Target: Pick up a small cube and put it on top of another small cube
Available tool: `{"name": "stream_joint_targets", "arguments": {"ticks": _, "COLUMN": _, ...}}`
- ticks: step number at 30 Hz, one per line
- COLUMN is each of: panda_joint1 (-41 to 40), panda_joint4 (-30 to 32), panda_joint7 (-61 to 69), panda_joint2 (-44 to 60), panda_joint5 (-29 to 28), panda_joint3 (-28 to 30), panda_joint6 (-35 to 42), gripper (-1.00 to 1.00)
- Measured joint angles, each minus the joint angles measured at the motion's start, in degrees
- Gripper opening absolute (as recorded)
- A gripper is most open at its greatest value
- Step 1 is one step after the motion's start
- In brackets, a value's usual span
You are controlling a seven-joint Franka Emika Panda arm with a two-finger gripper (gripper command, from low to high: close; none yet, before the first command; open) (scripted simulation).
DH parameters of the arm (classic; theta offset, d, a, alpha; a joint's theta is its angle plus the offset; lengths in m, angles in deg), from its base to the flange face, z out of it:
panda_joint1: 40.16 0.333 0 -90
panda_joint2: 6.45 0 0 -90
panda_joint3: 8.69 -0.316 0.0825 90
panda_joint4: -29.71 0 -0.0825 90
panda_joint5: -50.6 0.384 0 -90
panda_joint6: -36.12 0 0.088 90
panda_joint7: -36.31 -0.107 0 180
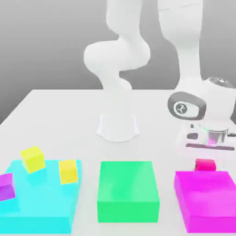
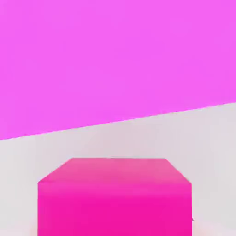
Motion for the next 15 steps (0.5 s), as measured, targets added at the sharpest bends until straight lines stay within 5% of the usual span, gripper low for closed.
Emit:
{"name": "stream_joint_targets", "arguments": {"ticks": 4, "panda_joint1": -4.39, "panda_joint4": -0.07, "panda_joint7": 10.20, "panda_joint2": -6.21, "panda_joint5": 10.22, "panda_joint3": -1.26, "panda_joint6": 5.61, "gripper": -1.00}}
{"name": "stream_joint_targets", "arguments": {"ticks": 15, "panda_joint1": -34.76, "panda_joint4": -12.87, "panda_joint7": 36.82, "panda_joint2": -7.07, "panda_joint5": 13.94, "panda_joint3": 12.26, "panda_joint6": 19.10, "gripper": -1.00}}
